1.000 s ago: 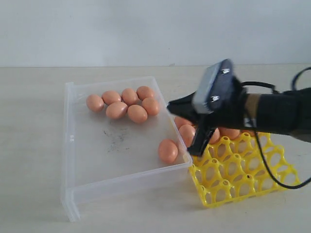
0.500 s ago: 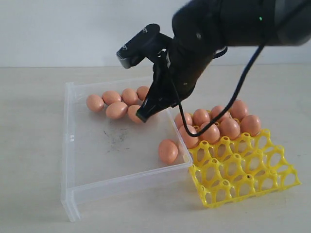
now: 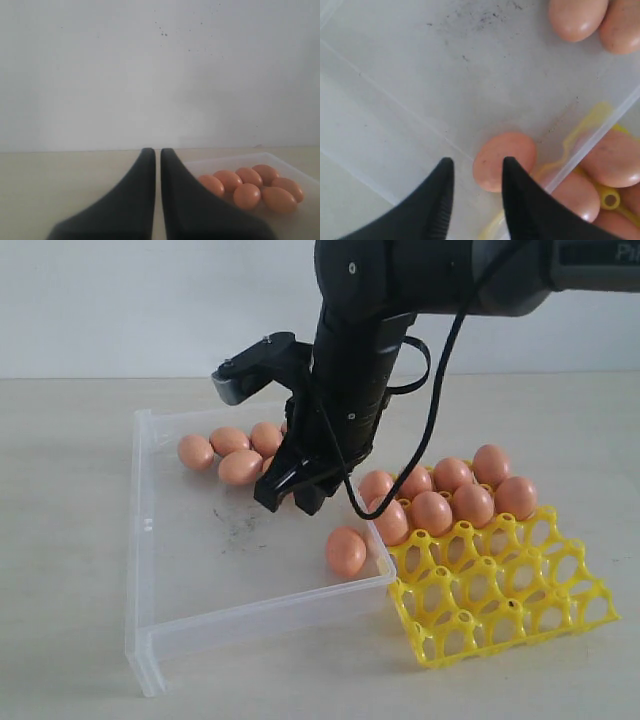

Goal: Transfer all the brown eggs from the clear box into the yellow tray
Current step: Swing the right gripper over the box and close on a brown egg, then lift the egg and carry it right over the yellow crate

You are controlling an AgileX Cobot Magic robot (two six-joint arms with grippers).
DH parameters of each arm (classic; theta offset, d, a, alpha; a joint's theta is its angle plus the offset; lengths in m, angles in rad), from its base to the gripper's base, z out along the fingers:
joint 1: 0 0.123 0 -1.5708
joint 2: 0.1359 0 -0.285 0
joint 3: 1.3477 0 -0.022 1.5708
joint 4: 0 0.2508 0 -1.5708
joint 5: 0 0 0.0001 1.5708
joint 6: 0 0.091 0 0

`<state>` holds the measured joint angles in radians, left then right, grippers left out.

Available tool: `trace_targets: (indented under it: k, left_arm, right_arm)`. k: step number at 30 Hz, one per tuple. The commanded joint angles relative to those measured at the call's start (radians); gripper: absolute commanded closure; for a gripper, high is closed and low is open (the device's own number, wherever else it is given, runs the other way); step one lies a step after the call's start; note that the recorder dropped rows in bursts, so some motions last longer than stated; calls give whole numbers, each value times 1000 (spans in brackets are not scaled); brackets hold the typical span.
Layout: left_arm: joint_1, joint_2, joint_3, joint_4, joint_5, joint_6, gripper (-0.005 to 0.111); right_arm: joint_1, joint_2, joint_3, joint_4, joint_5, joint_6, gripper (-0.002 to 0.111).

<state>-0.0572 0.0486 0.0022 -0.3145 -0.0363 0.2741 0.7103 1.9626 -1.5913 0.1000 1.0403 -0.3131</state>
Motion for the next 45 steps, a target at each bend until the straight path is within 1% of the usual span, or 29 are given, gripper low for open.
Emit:
trace_targets:
  k: [1,2,4,9,14,21,29,31,33,35,36,42,43,45]
  left_arm:
    - [-3,4,-2,-5,-16,5,103]
    - [-3,4,-2,-5,-16,5,103]
    - [-3,4,-2,-5,-16,5,103]
    - [-3,4,-2,-5,-16,5,103]
    - [-3,4,-2,-5,-16,5,103]
    - [-3,4,-2,-5,-16,5,103]
    - [-3,4,-2,-5,-16,5,103]
    - [-3,4,-2,-5,-16,5,103]
    - [-3,4,-2,-5,-16,5,103]
    - [-3,4,-2,-5,-16,5,103]
    - [-3,4,-2,-5,-16,5,103]
    - [-3,4,-2,-5,-16,5,103]
    - [-3,4,-2,-5,-16,5,103]
    - [-3,4,-2,-5,-16,5,103]
  right_arm:
    - [-5,60,-20,-21,94,34,57]
    - [-5,84,-27,-22,125,42,57]
    - [-5,127,-34,-22,133,85,57]
    - [-5,194,-41,-33,20,187,57]
    - [-5,214,-66,-100,-48,313,57]
    - [-5,214,-74,-100,-53,334,57]
    - [-5,214,-74,-100,15,307,57]
    - [-5,214,-74,-100,3,304,62]
    - [-5,214,-74,-110,-9,304,80]
    - [-5,218,-74,-110,-17,304,102]
    - [-5,222,-74,-100,-14,302,108]
    - [-5,304,-74,-83,32,211,109]
    - [-5,312,-74,-83,20,204,109]
    - [-3,309,-74,-83,-75,188,109]
